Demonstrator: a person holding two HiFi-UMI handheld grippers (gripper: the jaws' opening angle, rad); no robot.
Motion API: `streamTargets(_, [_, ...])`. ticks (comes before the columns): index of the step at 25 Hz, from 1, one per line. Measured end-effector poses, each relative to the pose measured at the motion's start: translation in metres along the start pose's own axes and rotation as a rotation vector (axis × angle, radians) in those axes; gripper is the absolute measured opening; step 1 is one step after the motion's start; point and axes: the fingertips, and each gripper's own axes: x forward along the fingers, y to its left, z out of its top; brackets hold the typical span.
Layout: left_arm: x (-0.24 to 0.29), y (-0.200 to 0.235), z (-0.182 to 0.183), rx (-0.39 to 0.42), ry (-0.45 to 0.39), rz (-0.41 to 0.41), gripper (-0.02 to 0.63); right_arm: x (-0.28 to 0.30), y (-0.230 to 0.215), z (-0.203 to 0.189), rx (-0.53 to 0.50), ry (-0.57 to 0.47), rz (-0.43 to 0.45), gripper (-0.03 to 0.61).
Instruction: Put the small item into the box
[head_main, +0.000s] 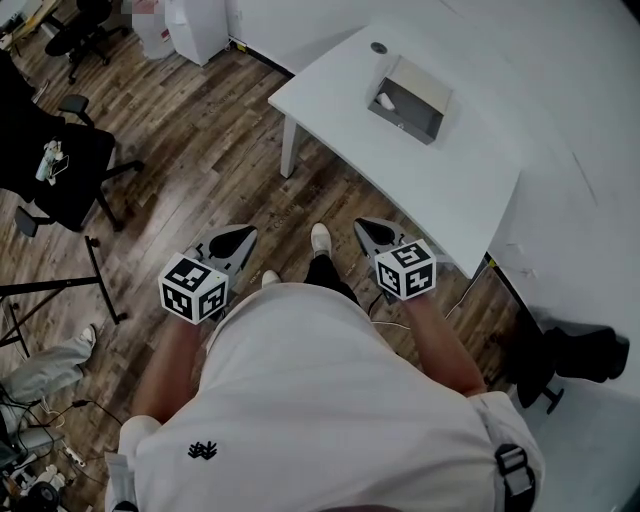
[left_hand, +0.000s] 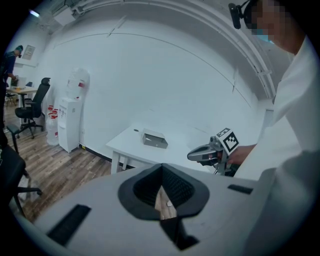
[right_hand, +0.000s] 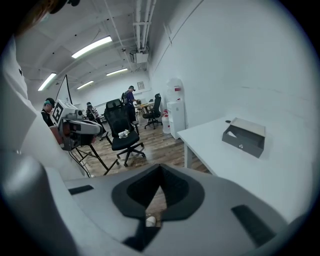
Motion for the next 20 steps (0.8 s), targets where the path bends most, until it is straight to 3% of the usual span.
streamTargets(20, [-0.006,-0.009,-0.008,0.001,-0.005,0.001,0.006,-0.011,0.018,0.002,-0.036,-0.028,0.013,0.006])
